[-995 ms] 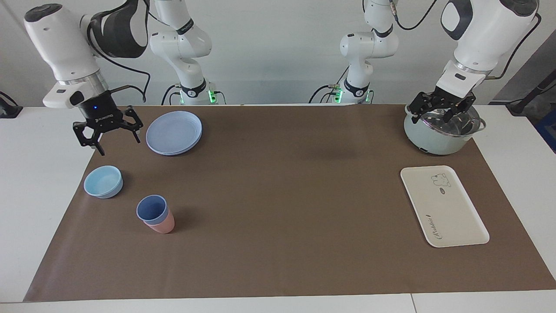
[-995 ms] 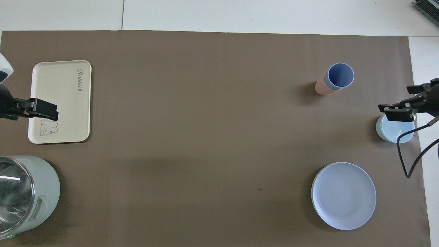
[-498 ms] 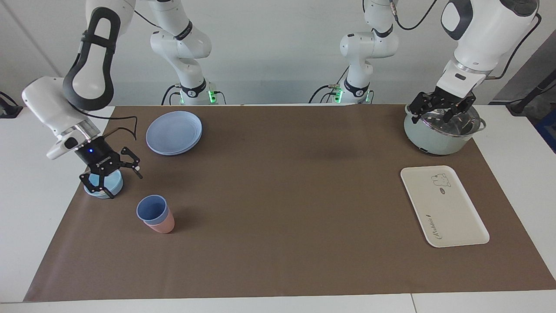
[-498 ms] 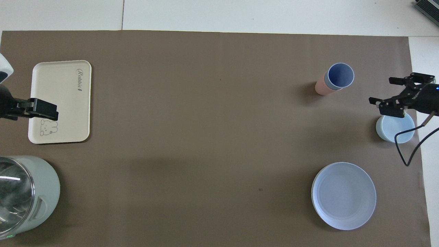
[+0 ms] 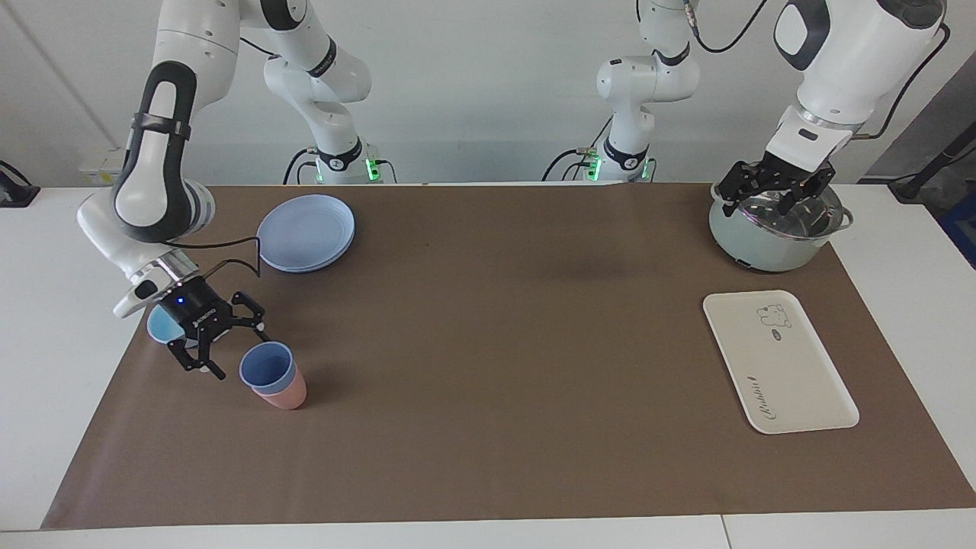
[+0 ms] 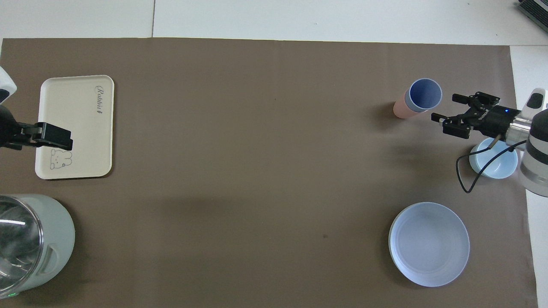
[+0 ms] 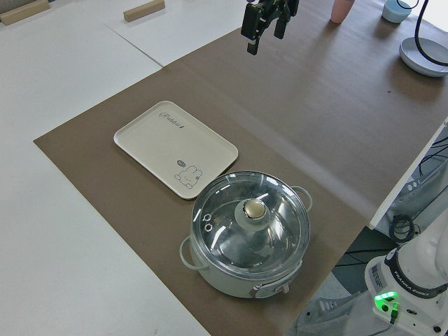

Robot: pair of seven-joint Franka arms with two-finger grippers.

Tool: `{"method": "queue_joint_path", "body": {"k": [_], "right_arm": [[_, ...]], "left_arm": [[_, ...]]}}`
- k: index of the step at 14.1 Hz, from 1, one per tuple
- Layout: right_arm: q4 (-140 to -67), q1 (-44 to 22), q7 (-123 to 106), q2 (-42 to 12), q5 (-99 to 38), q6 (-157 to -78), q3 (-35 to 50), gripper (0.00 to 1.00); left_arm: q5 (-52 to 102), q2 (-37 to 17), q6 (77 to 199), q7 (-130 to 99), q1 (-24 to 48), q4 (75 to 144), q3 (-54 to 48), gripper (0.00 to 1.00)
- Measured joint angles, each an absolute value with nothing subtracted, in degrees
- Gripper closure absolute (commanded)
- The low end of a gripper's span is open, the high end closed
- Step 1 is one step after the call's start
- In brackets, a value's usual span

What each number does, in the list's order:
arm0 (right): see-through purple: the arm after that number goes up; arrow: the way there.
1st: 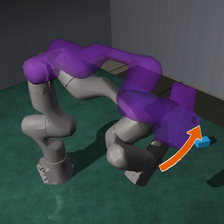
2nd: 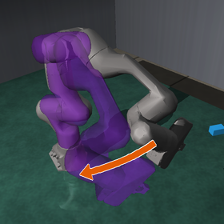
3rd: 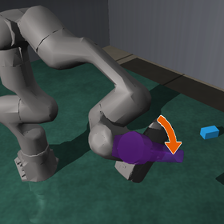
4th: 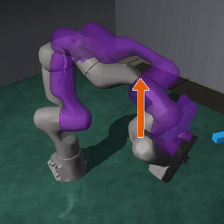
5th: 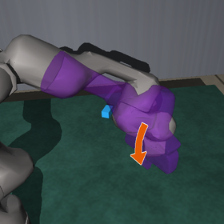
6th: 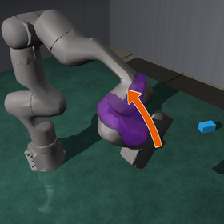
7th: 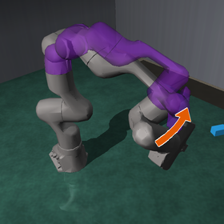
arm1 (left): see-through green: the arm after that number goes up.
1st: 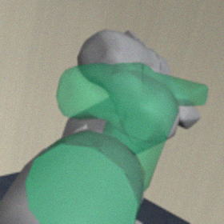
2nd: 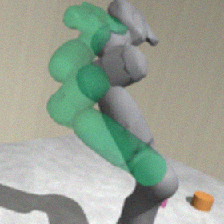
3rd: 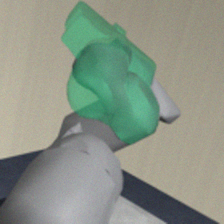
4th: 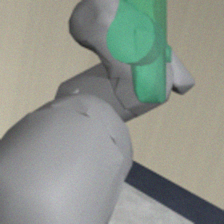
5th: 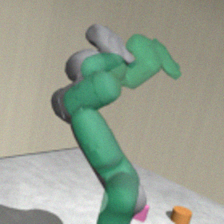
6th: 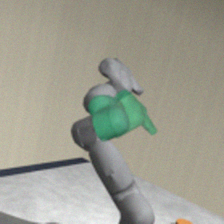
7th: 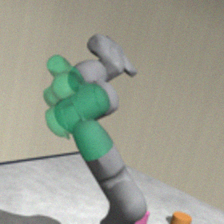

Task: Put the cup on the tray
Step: 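Reach the open right gripper around the blue cup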

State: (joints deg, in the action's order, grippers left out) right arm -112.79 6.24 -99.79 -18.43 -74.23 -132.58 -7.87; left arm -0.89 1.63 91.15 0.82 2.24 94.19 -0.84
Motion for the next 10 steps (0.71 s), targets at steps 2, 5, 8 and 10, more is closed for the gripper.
{"method": "queue_joint_path", "body": {"k": [2,5,8,10], "right_arm": [[-112.70,6.10,-105.08,-20.08,-80.11,-132.16,-7.74,0.00],[-112.64,6.08,-110.13,-21.87,-83.29,-130.57,-7.70,0.00],[-112.62,5.47,-112.23,-22.50,-85.89,-130.36,-7.64,0.00],[-112.65,4.88,-113.28,-22.65,-86.49,-130.37,-7.62,0.00]], "left_arm": [[-0.89,1.63,91.15,0.82,2.24,94.19,-0.84,0.00],[-0.89,1.63,91.15,0.82,2.24,94.19,-0.84,0.00],[-0.89,1.63,91.15,0.82,2.24,94.19,-0.84,0.00],[-0.89,1.63,91.15,0.82,2.24,94.19,-0.84,0.00]]}}
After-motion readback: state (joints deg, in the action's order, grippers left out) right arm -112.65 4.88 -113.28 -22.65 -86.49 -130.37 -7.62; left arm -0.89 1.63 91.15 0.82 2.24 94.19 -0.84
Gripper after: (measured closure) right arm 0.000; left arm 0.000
